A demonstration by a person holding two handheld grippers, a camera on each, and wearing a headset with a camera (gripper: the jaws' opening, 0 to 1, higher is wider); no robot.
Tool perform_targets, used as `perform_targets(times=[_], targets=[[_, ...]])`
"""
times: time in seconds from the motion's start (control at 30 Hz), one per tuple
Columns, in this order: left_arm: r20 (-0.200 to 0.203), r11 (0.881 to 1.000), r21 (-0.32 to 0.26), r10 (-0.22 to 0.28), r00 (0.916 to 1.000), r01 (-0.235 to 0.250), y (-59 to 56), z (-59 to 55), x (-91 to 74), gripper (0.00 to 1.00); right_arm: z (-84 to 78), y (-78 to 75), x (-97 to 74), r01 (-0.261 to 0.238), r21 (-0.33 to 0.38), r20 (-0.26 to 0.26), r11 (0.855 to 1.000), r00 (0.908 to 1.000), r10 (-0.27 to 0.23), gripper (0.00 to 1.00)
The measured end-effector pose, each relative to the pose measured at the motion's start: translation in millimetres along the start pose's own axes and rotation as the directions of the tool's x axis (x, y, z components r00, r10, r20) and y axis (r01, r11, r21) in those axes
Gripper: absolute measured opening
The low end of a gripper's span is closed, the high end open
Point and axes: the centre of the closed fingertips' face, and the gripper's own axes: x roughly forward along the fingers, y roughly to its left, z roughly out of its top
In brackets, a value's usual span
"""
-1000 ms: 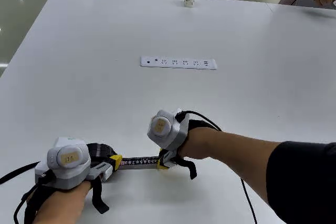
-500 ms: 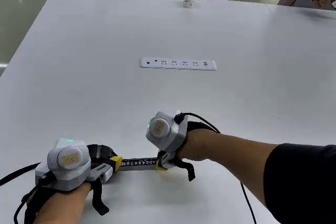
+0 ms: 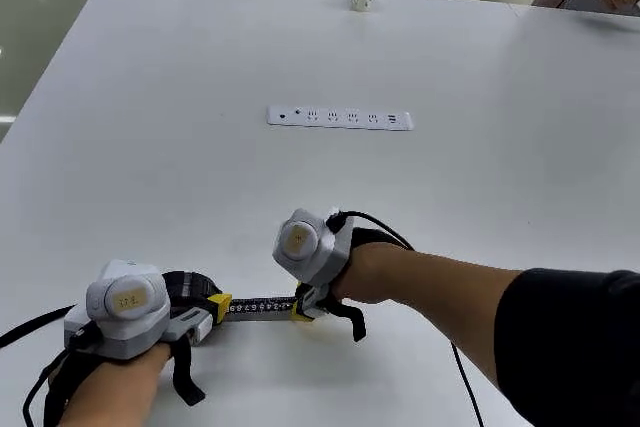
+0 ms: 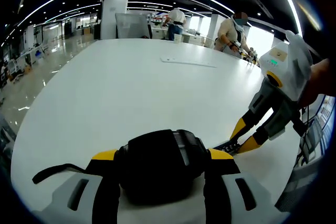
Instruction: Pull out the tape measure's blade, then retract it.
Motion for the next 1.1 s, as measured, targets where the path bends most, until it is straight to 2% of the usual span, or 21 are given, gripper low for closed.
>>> perform_targets(times=[0.37,1.1], targets=[[0.003,1.0,-0.011,-0.005,1.0,0.005,0.8,0.3,0.2,0.6,3.9,1.2,0.9,-0.007,-0.004,0.017,1.0,0.9998,0.007,0.1],[0.008,0.997,-0.054,-0.059,0.9982,0.06,1.2,0.5,-3.7,0.6,10.8,4.2,3.9,-0.018,-0.02,0.051,1.0,0.9985,0.019,0.11]])
